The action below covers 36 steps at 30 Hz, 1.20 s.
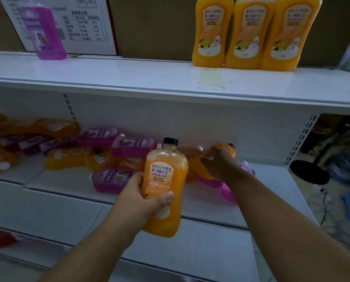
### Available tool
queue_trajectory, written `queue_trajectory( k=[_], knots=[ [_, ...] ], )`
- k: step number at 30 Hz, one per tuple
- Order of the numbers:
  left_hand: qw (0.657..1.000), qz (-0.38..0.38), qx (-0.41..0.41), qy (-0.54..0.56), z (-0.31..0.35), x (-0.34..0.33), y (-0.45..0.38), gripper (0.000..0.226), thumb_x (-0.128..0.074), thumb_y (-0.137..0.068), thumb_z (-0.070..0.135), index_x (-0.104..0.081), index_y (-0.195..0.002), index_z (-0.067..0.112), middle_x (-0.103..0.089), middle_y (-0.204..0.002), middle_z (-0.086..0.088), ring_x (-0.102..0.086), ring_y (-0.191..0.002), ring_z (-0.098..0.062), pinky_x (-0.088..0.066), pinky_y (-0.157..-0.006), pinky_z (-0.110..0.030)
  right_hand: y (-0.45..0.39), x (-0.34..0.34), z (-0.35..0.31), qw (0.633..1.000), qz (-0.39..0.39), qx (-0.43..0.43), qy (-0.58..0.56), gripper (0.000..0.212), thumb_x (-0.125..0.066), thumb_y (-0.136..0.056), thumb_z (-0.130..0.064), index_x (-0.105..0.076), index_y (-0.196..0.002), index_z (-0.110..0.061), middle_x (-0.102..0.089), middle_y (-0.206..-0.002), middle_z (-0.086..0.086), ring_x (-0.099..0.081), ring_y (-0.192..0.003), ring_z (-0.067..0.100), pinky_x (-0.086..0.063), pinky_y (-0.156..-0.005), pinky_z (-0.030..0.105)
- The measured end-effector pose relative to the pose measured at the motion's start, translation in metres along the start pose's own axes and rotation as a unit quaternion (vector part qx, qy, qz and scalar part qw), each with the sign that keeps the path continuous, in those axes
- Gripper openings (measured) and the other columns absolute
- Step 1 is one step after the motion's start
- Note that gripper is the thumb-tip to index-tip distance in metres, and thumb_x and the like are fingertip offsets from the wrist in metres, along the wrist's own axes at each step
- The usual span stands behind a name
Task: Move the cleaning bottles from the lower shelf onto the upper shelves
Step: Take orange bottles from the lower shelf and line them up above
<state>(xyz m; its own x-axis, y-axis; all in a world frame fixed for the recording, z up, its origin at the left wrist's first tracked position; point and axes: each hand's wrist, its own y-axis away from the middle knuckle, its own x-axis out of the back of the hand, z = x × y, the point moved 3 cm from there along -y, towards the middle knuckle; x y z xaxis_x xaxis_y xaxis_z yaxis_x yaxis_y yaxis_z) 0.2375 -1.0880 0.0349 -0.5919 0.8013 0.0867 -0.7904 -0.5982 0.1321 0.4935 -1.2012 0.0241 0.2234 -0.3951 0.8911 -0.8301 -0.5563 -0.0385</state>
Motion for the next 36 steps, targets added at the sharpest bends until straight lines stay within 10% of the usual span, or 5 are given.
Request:
queue_trajectory(
  k=[4,13,24,36],
  knots=[
    [1.0,-0.007,-0.002,0.008,-0.002,0.0,-0.004,0.088,-0.092,-0.03,0.061,-0.059,-0.108,0.037,-0.074,-0.092,0.019,-0.071,-0.09,-0.014,-0.054,-0.072,-0.034,0.015,0.003,-0.001,0.996,0.076,-0.046,-0.009,0.023,-0.056,-0.089,-0.022,-0.06,-0.11,-0.014,-0.058,-0.112,0.014,-0.061,-0.097,0.037,-0.052,-0.084,0.041],
    [0.999,-0.041,-0.005,0.016,-0.003,0.0,-0.009,0.078,-0.085,-0.037,0.058,-0.055,-0.108,0.041,-0.07,-0.089,0.029,-0.071,-0.083,-0.005,-0.052,-0.065,-0.026,0.017,0.008,0.005,0.984,-0.012,-0.172,-0.055,0.115,-0.085,-0.066,-0.042,-0.011,-0.152,-0.024,-0.042,-0.143,0.019,-0.045,-0.128,0.04,-0.045,-0.088,0.045],
    [0.996,-0.065,-0.06,0.031,-0.01,0.038,0.023,0.084,-0.084,-0.04,0.064,-0.054,-0.116,0.042,-0.071,-0.097,0.023,-0.069,-0.089,-0.008,-0.052,-0.068,-0.028,0.134,-0.021,-0.052,0.967,0.156,-0.044,-0.199,0.124,-0.086,-0.065,-0.046,0.006,-0.147,-0.049,-0.026,-0.155,0.001,-0.041,-0.132,0.03,-0.047,-0.095,0.046],
    [0.985,-0.084,-0.138,0.058,0.037,-0.007,0.045,0.065,-0.082,-0.065,0.048,-0.051,-0.122,0.04,-0.07,-0.108,0.012,-0.069,-0.097,-0.013,-0.055,-0.078,-0.035,0.284,0.105,-0.062,0.902,0.285,0.099,-0.309,0.112,-0.091,-0.06,-0.039,-0.013,-0.136,-0.066,-0.043,-0.115,-0.043,-0.051,-0.102,-0.019,-0.046,-0.063,0.004]
  ],
)
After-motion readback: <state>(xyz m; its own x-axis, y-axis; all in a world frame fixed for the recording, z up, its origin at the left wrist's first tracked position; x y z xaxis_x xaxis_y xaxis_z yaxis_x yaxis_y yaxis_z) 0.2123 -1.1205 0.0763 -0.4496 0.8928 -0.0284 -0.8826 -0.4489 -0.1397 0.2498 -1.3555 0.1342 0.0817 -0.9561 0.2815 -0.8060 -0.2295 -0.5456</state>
